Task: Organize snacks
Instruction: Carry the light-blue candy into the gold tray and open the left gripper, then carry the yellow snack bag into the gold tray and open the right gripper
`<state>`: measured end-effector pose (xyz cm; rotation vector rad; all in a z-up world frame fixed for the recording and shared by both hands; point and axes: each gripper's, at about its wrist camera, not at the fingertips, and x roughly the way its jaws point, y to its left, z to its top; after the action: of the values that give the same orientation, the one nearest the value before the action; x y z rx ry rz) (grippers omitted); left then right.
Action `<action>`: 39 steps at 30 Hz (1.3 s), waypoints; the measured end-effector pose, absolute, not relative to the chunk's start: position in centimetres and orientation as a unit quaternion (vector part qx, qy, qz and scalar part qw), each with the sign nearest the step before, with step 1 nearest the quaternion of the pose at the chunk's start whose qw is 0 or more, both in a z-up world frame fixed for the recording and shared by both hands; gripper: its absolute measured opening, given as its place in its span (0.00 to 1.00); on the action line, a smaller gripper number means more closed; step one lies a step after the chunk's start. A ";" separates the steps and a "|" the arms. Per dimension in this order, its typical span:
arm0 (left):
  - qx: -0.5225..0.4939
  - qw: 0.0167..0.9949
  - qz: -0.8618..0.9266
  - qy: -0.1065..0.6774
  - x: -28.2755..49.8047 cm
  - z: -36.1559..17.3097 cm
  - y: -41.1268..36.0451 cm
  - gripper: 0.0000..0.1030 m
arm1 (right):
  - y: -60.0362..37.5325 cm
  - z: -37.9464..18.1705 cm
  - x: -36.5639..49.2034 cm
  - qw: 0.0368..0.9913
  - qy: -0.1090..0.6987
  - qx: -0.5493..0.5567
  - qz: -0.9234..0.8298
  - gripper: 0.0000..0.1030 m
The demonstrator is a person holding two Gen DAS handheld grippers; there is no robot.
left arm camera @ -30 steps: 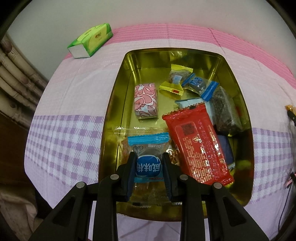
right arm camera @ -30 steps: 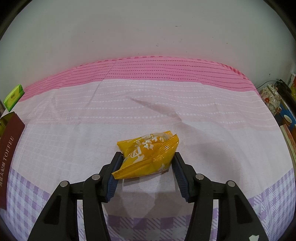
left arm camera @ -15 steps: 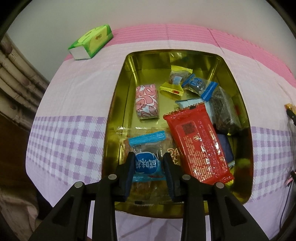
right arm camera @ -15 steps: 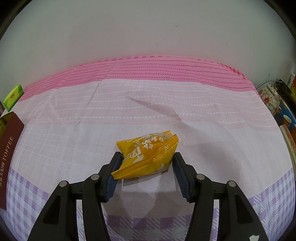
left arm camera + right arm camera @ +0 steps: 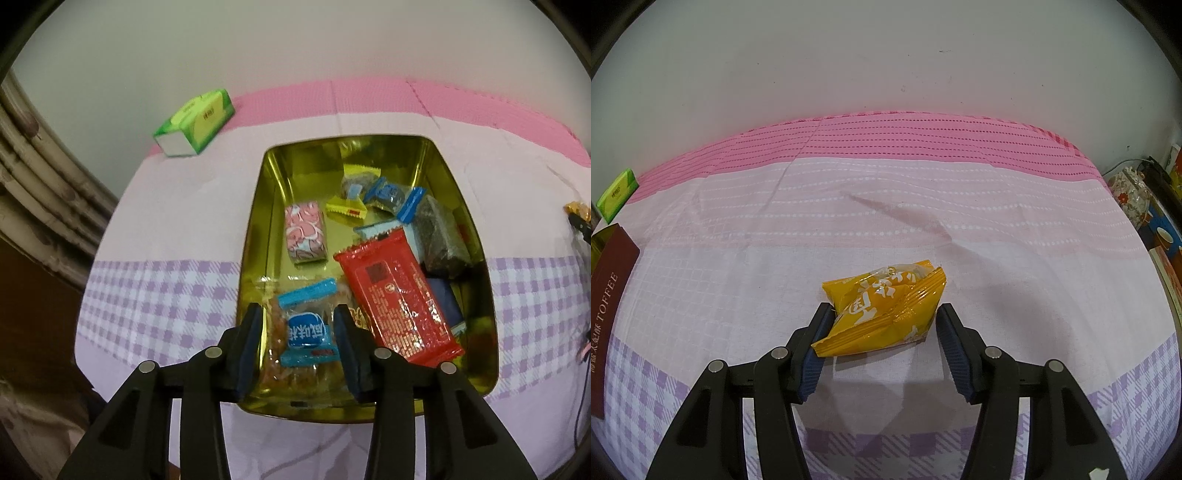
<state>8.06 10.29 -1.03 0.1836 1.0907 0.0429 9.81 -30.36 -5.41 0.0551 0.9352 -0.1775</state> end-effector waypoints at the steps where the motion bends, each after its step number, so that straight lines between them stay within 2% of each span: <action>1: 0.088 0.853 0.022 0.514 8.0 -0.8 10.3 0.43 | -30.3 -5.4 9.8 0.889 0.450 0.026 -0.085 0.50; 5: 0.092 0.863 0.025 0.497 7.8 -0.2 10.5 0.44 | -29.9 -5.4 9.8 0.889 0.450 0.021 -0.084 0.45; 25: 0.037 0.875 0.058 0.478 6.1 0.3 14.3 0.50 | -28.2 -2.9 8.2 0.887 0.454 0.050 -0.073 0.42; 39: -0.004 0.871 0.091 0.482 5.2 0.0 17.7 0.50 | -18.0 2.1 7.9 0.901 0.430 0.032 0.047 0.42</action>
<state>5.21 17.71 0.04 -0.0080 1.0085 0.1902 7.92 -18.02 2.08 0.0658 0.8903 0.0980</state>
